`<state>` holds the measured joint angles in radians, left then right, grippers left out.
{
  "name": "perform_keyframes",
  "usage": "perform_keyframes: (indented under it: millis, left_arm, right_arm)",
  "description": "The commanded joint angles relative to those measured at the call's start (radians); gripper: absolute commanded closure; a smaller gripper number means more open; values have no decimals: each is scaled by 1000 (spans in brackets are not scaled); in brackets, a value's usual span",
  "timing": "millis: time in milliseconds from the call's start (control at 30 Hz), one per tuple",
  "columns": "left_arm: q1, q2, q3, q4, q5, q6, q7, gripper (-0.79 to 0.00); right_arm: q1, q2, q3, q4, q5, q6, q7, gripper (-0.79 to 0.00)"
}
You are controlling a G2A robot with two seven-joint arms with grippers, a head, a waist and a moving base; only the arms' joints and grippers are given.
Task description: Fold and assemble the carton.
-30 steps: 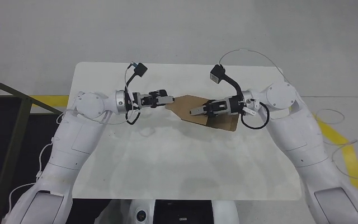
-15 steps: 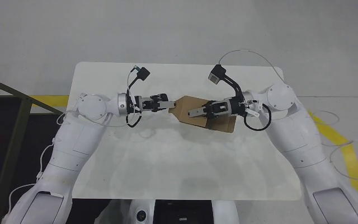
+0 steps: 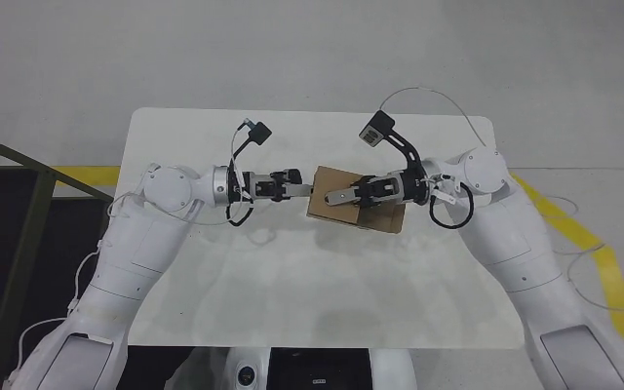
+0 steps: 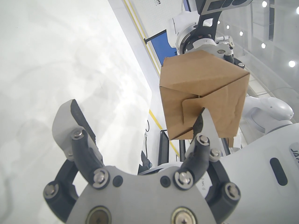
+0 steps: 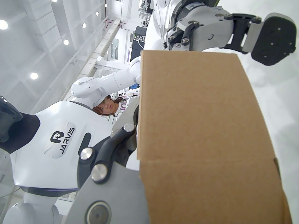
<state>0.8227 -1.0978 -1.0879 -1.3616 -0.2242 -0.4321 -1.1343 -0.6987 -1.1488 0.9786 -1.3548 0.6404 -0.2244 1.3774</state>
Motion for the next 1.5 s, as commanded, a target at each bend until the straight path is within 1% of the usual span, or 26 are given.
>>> perform_keyframes:
  millis: [0,267,600,733,867,933,1100,1200,1467]
  left_arm:
    - [-2,-1,5,0,-4,1,-2,-785]
    - [-4,-3,20,-3,-26,0,-11,-785]
    - [-6,-2,25,-8,-35,-1,-14,-785]
    - [-7,3,4,7,-24,-9,-6,-785]
    - [-4,12,-25,14,9,-18,8,-785]
    - [0,17,-39,5,45,-42,25,-785]
    - [34,27,-71,-35,132,-159,87,-785]
    - [59,31,-95,-53,153,-213,152,-785]
    - [97,43,-146,-101,241,-296,251,-785]
  right_arm:
    - [-1,-3,-9,3,9,-2,5,0]
    - [9,-19,-41,19,39,-18,14,0]
    - [19,-27,-46,39,43,-25,21,0]
    - [19,-23,-35,59,8,-8,19,0]
    - [19,-19,-30,90,-16,18,42,0]
    - [23,-19,-32,109,-23,26,51,0]
    - [53,-27,-70,181,-82,63,57,0]
    - [79,-40,-101,240,-96,66,50,0]
    - [162,-85,-205,382,-176,78,13,0]
